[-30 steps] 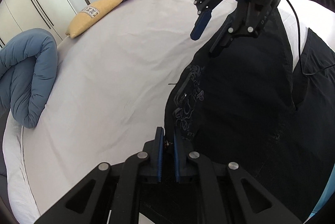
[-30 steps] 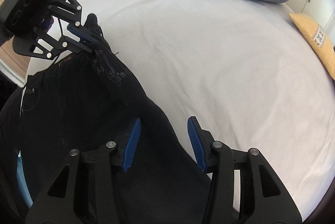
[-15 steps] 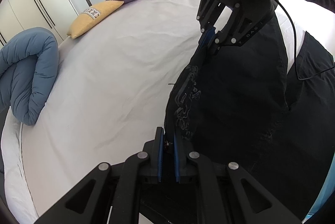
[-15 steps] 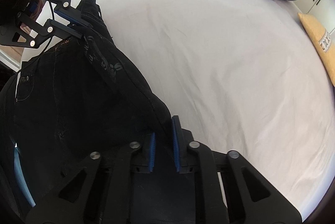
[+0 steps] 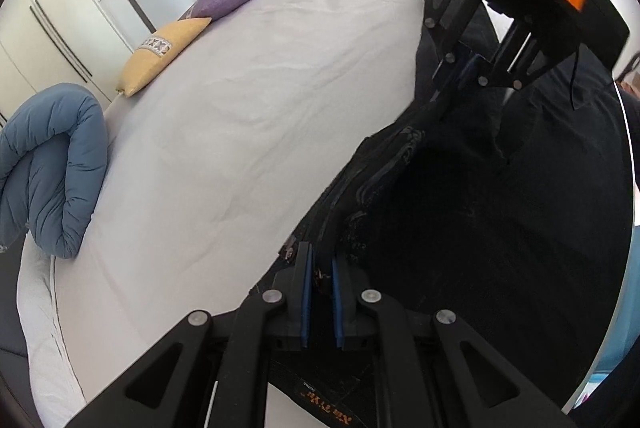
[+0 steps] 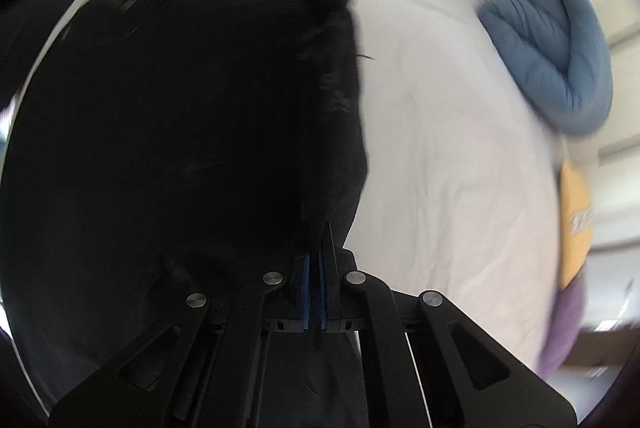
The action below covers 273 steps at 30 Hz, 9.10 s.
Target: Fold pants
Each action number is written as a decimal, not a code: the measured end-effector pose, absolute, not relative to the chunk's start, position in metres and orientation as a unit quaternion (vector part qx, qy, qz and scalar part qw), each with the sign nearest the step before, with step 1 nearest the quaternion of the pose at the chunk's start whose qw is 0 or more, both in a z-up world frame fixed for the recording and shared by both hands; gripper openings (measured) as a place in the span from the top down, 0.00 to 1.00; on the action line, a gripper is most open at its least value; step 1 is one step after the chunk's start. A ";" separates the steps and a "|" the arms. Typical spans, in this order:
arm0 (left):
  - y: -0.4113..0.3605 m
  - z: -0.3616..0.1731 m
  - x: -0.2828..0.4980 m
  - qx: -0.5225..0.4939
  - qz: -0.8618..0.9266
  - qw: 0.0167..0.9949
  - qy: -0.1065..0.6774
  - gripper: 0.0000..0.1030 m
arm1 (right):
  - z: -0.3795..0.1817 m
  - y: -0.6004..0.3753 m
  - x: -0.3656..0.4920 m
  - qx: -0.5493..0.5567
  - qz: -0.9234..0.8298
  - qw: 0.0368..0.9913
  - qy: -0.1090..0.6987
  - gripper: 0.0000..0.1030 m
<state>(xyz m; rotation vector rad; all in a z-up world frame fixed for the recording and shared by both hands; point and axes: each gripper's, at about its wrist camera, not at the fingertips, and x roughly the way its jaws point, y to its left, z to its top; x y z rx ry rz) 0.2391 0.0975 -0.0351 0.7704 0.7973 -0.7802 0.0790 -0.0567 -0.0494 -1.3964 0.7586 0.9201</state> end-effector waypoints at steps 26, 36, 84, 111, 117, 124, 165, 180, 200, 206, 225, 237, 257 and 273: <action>0.093 -0.111 0.008 0.597 -0.407 0.617 0.311 0.92 | -0.140 -0.023 -0.164 -0.803 0.416 0.393 0.163 0.98; 0.118 -0.122 -0.007 0.595 -0.375 0.631 0.328 0.95 | -0.136 0.002 -0.189 -0.783 0.413 0.422 0.193 0.98; 0.062 -0.119 0.082 0.287 -0.285 0.762 0.505 0.52 | -0.106 -0.049 -0.202 -0.378 0.278 0.796 0.382 0.21; 0.041 -0.127 0.110 0.120 -0.261 0.783 0.552 0.52 | -0.137 -0.499 -0.022 0.552 -0.026 0.752 0.359 0.38; 0.046 -0.126 0.105 0.123 -0.261 0.785 0.549 0.52 | -0.151 -0.490 -0.011 0.563 -0.023 0.737 0.373 0.38; 0.045 -0.126 0.102 0.122 -0.260 0.787 0.546 0.52 | -0.158 -0.499 -0.007 0.585 -0.026 0.730 0.352 0.70; 0.035 -0.125 0.114 0.112 -0.246 0.786 0.555 0.28 | -0.104 -0.500 -0.293 0.566 -0.196 0.754 0.271 0.98; 0.020 -0.130 0.116 0.115 -0.246 0.786 0.556 0.09 | -0.142 -0.513 -0.304 0.594 -0.191 0.736 0.265 0.98; 0.006 -0.133 0.096 0.102 -0.231 0.798 0.547 0.00 | -0.109 -0.410 -0.158 0.486 0.024 0.781 0.392 0.65; 0.020 -0.136 0.093 0.093 -0.239 0.805 0.535 0.01 | -0.142 -0.439 -0.170 0.479 -0.041 0.772 0.416 0.85; -0.060 -0.114 0.168 0.032 -0.311 0.791 0.526 0.57 | -0.093 -0.402 -0.130 0.446 -0.018 0.810 0.382 0.88; -0.057 -0.128 0.183 0.001 -0.287 0.806 0.518 0.63 | -0.122 -0.338 -0.050 0.467 0.093 0.777 0.412 0.88; -0.034 -0.136 0.187 -0.017 -0.280 0.801 0.529 0.63 | -0.190 -0.503 -0.047 0.567 -0.123 0.759 0.296 1.00; -0.069 -0.131 0.095 -0.034 -0.318 0.799 0.509 0.53 | -0.196 -0.328 -0.039 0.557 0.078 0.738 0.372 0.93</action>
